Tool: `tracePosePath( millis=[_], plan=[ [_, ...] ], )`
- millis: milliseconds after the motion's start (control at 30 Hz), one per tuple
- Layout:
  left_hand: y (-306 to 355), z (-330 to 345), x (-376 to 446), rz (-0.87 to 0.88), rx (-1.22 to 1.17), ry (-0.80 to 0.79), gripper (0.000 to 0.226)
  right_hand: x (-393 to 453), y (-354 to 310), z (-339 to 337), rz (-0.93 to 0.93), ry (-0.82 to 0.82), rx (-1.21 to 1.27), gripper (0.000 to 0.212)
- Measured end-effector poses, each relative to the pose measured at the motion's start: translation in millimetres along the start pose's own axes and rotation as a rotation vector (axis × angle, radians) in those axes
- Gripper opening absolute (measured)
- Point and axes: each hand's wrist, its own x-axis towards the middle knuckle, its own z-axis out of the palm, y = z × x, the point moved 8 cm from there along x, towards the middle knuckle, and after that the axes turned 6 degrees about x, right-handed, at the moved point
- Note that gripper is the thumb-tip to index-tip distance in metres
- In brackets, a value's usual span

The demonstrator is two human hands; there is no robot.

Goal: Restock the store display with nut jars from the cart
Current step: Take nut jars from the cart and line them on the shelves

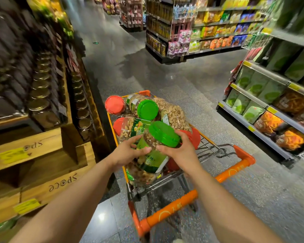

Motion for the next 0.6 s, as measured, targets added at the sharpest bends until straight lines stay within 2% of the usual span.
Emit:
tracePosePath(
  millis=[133, 267, 367, 433, 467, 533, 600],
  plan=[
    [21.7, -9.3, -35.2, -0.003, -0.089, 0.146, 0.084, -7.1, -29.6, 1.6, -0.091, -0.118, 0.062, 0.116],
    [35.2, -14.4, -70.9, 0.019, -0.164, 0.249, 0.092, -9.4, -51.7, 3.3, -0.137, -0.258, 0.169, 0.113],
    [38.0, -13.8, -101.0, 0.018, -0.252, 0.285, 0.067, -11.2, -66.2, 5.5, -0.182, -0.336, 0.169, 0.126],
    [42.7, -13.6, -124.6, 0.016, -0.318, 0.326, 0.042, -15.6, -76.2, 10.5, -0.2, -0.416, 0.164, 0.125],
    [42.6, -14.3, -135.8, 0.006, -0.342, 0.355, 0.038, -19.0, -80.7, 14.1, -0.205, -0.456, 0.165, 0.124],
    [40.4, -15.6, -158.1, -0.016, -0.368, 0.415, 0.039, -27.8, -88.3, 21.9, -0.231, -0.513, 0.169, 0.122],
    [36.6, -19.3, -183.4, -0.008, -0.339, 0.503, 0.051, -41.5, -96.6, 34.4, -0.246, -0.584, 0.185, 0.121]
  ],
)
